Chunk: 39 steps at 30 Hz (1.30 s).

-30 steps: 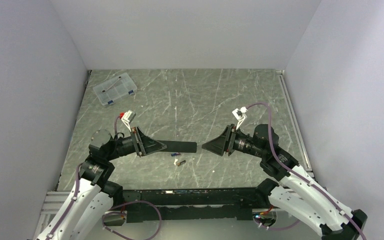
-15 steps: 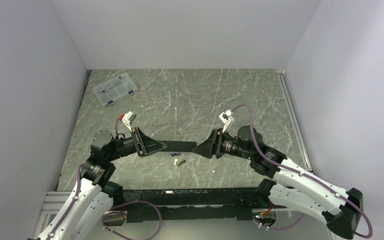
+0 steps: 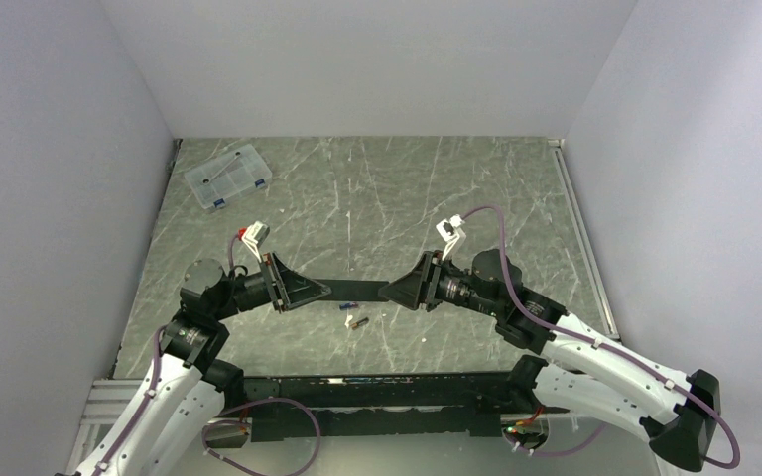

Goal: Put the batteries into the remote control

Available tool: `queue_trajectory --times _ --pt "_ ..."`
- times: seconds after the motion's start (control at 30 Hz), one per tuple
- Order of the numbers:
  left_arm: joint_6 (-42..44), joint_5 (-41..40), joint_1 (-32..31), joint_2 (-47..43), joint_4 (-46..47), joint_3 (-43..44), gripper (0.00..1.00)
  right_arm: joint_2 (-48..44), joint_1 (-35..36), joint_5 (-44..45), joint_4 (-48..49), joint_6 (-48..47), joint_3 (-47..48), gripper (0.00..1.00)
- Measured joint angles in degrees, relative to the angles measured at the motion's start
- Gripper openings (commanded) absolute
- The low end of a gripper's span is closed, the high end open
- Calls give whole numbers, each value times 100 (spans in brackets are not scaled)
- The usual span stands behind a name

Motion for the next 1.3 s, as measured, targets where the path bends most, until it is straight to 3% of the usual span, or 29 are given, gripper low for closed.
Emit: queue_trajectory --times 0.43,0.7,0.87,1.3 --pt "4 9 0 -4 -9 0 0 160 229 284 59 39 0 33" --pt "2 15 22 -31 -4 0 0 151 247 358 70 81 0 16" --pt "2 15 24 -33 -4 0 0 122 256 382 70 79 0 10" --pt "-13 79 -4 -74 142 0 0 -269 330 433 -133 70 -4 9"
